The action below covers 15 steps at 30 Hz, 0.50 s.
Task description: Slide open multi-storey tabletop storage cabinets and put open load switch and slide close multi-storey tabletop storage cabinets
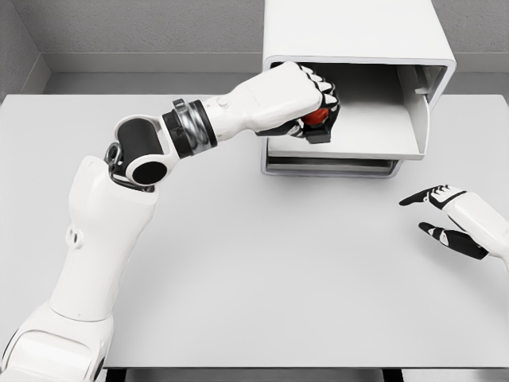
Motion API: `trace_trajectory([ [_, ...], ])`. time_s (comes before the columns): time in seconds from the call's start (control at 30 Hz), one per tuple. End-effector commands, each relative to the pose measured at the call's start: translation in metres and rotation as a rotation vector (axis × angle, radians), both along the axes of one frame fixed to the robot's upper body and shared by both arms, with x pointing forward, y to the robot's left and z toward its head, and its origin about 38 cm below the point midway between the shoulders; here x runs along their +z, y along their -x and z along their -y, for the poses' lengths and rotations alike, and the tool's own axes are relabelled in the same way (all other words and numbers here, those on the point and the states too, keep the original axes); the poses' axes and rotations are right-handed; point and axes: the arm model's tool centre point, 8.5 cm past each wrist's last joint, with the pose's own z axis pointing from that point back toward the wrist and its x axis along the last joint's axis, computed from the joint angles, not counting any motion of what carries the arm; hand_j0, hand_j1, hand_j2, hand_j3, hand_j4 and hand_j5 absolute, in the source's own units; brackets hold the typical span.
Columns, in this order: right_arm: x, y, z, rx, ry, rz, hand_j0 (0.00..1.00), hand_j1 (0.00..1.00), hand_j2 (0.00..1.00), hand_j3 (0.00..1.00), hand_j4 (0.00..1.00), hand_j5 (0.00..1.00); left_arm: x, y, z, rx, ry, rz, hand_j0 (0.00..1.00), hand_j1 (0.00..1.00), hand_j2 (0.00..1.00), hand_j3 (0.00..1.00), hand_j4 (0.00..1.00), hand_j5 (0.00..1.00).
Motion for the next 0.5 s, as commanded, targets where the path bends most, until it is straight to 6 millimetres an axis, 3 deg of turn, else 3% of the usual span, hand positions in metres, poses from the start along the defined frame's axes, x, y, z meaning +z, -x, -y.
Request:
trace_trajectory([
  [0.0, 0.0007, -0.0001, -0.0002, -0.001, -0.008, 0.001, 0.66, 0.66, 0.66, 0.66, 0.66, 0.66, -0.0026, -0.0018, -0.0003, 0.002, 0.003, -0.014, 0.34, 0.34, 0.34, 0.34, 0.34, 0.34],
  [0.47, 0.0009, -0.0004, -0.0006, -0.001, -0.008, 0.003, 0.66, 0.66, 0.66, 0.66, 0.66, 0.66, -0.0025, -0.0033, -0.0017, 0.016, -0.010, -0.005, 0.41, 0.41, 0.41, 0.41, 0.41, 0.41],
])
